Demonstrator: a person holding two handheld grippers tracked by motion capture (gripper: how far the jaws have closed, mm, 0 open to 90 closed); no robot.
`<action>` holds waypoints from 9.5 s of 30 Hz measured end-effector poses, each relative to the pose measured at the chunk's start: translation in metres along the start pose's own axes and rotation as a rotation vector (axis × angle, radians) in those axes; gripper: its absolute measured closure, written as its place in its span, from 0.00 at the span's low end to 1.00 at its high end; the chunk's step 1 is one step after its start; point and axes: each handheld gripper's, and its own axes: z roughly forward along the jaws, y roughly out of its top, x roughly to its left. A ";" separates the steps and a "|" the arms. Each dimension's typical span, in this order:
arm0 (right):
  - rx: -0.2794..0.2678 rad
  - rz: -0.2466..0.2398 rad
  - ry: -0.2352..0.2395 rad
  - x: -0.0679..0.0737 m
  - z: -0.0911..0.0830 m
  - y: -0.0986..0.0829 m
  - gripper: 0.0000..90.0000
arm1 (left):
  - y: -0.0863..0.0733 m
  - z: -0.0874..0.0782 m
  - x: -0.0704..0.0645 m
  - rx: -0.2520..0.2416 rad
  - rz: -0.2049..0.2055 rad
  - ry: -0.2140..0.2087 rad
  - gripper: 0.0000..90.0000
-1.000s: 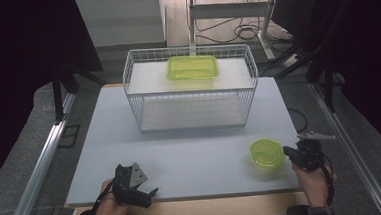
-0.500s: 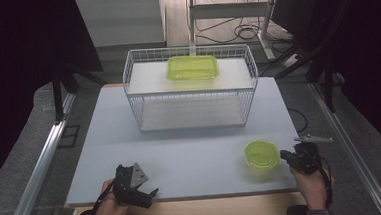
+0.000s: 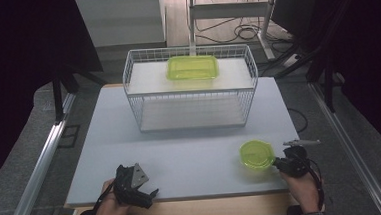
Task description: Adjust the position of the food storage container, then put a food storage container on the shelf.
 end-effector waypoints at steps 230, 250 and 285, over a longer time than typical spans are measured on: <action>-0.056 0.158 0.699 0.084 0.000 0.161 0.90 | 0.001 -0.009 0.010 -0.111 -0.153 -0.104 0.00; -0.152 0.154 0.693 0.096 -0.033 0.214 0.90 | 0.001 -0.008 0.011 -0.100 -0.146 -0.095 0.00; -0.325 0.233 0.512 0.113 -0.029 0.308 0.90 | 0.000 -0.007 0.011 -0.086 -0.146 -0.087 0.00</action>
